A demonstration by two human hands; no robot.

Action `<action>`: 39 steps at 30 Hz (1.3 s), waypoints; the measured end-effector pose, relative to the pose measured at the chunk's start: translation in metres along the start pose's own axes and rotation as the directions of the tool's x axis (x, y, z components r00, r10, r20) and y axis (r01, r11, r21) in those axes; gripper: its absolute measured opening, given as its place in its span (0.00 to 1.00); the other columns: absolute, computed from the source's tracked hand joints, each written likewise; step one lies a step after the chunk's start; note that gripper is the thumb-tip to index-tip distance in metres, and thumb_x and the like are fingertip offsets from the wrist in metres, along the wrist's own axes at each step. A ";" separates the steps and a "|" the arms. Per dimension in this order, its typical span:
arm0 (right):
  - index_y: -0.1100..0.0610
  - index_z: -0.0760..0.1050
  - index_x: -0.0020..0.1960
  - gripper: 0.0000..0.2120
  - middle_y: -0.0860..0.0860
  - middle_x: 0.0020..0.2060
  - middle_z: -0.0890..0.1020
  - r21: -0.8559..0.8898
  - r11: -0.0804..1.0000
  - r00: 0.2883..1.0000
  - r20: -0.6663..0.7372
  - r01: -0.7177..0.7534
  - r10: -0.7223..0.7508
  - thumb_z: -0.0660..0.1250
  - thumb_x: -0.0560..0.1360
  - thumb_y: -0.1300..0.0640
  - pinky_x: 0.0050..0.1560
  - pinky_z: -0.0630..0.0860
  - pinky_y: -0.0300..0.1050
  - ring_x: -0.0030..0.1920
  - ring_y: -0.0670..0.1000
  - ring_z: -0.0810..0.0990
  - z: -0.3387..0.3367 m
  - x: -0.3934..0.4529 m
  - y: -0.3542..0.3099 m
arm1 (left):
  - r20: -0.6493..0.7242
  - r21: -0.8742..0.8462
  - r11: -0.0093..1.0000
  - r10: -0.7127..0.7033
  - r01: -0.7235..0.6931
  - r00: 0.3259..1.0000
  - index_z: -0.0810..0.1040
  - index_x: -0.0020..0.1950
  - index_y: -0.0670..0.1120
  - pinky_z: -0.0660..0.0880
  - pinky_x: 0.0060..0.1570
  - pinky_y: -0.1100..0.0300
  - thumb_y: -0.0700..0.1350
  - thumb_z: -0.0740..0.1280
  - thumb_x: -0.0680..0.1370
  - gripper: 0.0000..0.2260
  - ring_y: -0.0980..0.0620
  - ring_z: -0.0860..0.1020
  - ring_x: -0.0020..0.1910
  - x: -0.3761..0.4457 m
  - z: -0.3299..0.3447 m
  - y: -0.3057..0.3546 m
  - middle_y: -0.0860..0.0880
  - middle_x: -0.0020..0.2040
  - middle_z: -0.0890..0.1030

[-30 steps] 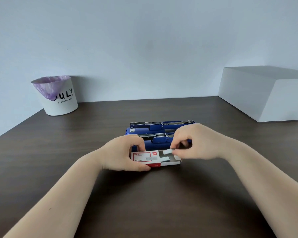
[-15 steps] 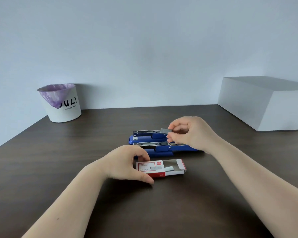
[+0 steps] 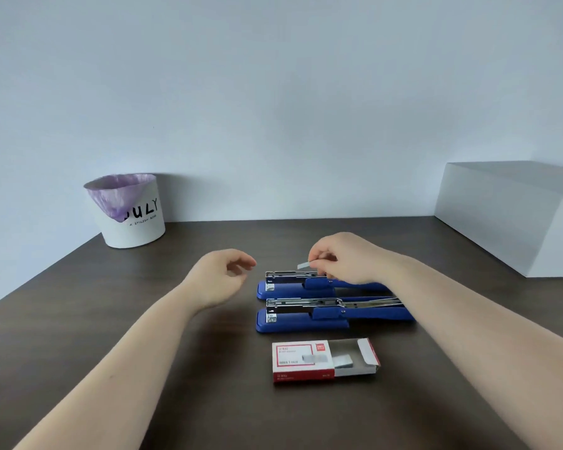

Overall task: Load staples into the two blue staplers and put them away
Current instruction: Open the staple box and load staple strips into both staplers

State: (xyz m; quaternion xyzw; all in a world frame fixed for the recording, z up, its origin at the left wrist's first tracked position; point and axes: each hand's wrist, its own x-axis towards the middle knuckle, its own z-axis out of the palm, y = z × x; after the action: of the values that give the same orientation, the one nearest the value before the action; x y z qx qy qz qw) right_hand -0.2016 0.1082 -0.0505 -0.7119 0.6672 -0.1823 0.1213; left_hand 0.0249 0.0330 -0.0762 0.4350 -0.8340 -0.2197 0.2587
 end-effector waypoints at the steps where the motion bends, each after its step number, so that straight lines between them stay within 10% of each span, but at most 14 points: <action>1: 0.56 0.78 0.49 0.07 0.52 0.41 0.84 -0.039 0.999 1.000 0.013 0.016 -0.015 0.62 0.78 0.56 0.40 0.73 0.40 0.38 0.51 0.78 0.002 0.003 0.001 | 0.058 0.017 1.000 0.007 -0.008 0.998 0.79 0.57 0.47 0.72 0.53 0.66 0.37 0.65 0.74 0.13 0.55 0.78 0.50 0.004 0.005 -0.001 0.53 0.50 0.81; 18: 0.54 0.80 0.51 0.09 0.49 0.44 0.83 -0.281 0.952 0.993 0.049 0.121 -0.112 0.61 0.78 0.54 0.43 0.70 0.42 0.41 0.48 0.76 0.016 0.019 -0.006 | 0.205 -0.055 0.997 0.065 -0.055 0.977 0.79 0.58 0.49 0.74 0.62 0.55 0.44 0.71 0.72 0.14 0.52 0.79 0.55 0.011 0.029 -0.008 0.51 0.55 0.82; 33: 0.59 0.79 0.46 0.09 0.43 0.36 0.77 -0.139 0.989 0.998 -0.039 0.051 -0.057 0.62 0.77 0.56 0.40 0.70 0.38 0.38 0.45 0.74 0.018 0.013 -0.011 | 0.183 -0.068 0.994 0.092 -0.080 0.979 0.79 0.56 0.49 0.73 0.62 0.56 0.44 0.71 0.72 0.13 0.52 0.79 0.55 0.014 0.032 -0.013 0.51 0.55 0.82; 39: 0.67 0.74 0.37 0.13 0.62 0.37 0.77 -0.244 0.958 0.988 0.012 0.150 -0.152 0.57 0.77 0.64 0.44 0.68 0.46 0.42 0.55 0.71 0.030 0.018 -0.017 | 0.168 -0.069 0.995 0.086 -0.075 0.982 0.79 0.56 0.49 0.74 0.62 0.54 0.44 0.71 0.72 0.13 0.50 0.79 0.54 0.013 0.034 -0.014 0.50 0.54 0.82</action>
State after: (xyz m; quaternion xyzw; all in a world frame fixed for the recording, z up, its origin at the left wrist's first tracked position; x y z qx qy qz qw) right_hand -0.1726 0.0899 -0.0689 -0.7696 0.6288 -0.1100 0.0159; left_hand 0.0061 0.0196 -0.1073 0.3721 -0.8628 -0.2715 0.2083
